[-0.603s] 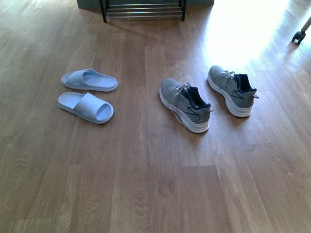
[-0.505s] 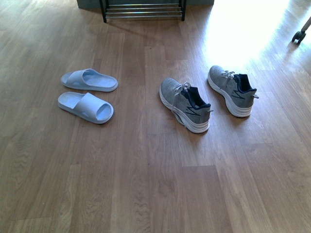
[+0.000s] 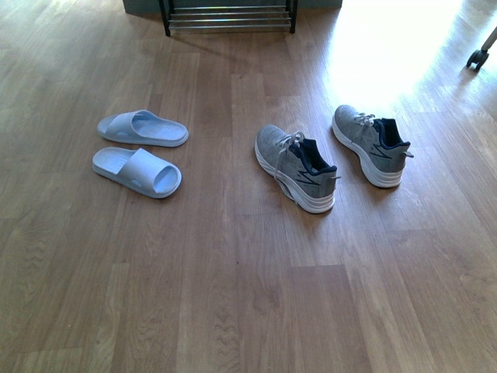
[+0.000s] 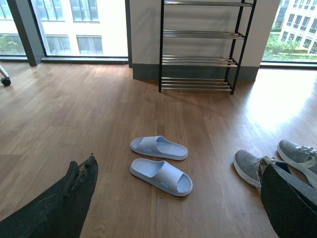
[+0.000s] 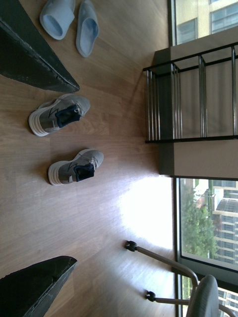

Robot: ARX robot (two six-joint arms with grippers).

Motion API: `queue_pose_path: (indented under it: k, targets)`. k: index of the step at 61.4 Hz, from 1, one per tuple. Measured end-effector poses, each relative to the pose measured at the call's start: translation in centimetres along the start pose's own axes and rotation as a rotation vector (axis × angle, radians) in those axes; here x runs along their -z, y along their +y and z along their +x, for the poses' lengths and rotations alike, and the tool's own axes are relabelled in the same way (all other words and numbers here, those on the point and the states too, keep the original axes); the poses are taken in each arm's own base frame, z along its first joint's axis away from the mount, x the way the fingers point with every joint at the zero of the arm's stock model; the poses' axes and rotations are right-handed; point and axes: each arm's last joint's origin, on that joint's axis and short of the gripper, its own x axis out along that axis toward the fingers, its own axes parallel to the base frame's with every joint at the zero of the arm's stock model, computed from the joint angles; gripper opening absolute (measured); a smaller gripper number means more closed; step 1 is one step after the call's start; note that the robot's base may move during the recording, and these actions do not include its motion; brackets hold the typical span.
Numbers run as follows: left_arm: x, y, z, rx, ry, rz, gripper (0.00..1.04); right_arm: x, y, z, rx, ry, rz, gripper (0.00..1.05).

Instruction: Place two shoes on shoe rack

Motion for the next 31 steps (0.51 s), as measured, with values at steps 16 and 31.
queue_pose_path:
  k: [16, 31]
  targets:
    - [0.00, 0.00, 0.00, 0.000, 0.000, 0.000, 0.95, 0.00, 0.00, 0.00, 0.000, 0.000, 0.000, 0.96]
    - [0.00, 0.00, 0.00, 0.000, 0.000, 0.000, 0.95, 0.00, 0.00, 0.00, 0.000, 0.000, 0.000, 0.96]
